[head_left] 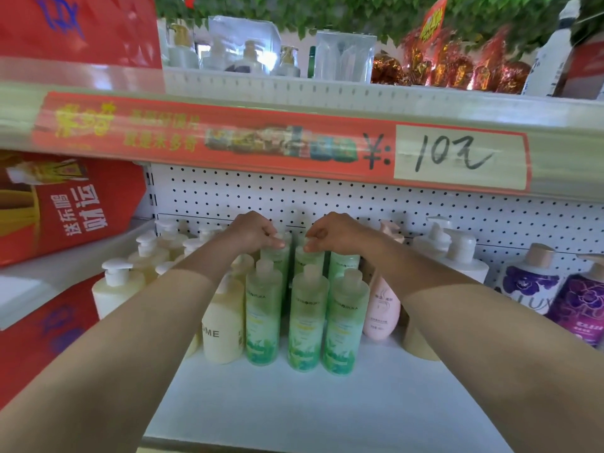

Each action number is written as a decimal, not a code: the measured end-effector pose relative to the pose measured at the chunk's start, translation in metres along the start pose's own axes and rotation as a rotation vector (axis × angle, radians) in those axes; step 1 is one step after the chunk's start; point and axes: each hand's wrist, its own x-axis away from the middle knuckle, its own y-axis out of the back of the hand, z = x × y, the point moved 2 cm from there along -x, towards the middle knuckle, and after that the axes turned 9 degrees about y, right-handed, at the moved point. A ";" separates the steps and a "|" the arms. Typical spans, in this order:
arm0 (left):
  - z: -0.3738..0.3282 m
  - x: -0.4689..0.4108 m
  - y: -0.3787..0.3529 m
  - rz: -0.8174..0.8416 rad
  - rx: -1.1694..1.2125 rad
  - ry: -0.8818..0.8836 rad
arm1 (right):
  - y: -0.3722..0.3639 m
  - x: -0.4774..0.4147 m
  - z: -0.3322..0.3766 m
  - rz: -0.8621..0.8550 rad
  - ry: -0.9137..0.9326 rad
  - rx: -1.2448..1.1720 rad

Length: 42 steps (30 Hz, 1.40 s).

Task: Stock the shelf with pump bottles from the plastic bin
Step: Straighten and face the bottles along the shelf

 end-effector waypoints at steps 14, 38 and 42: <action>-0.010 0.016 0.005 0.003 -0.104 -0.067 | 0.005 0.009 0.011 -0.002 0.008 0.003; -0.054 0.033 -0.015 0.047 -0.085 -0.156 | 0.026 0.028 -0.024 -0.018 -0.075 0.209; -0.042 0.027 -0.003 0.008 -0.021 -0.107 | 0.030 0.035 -0.028 -0.017 -0.067 0.157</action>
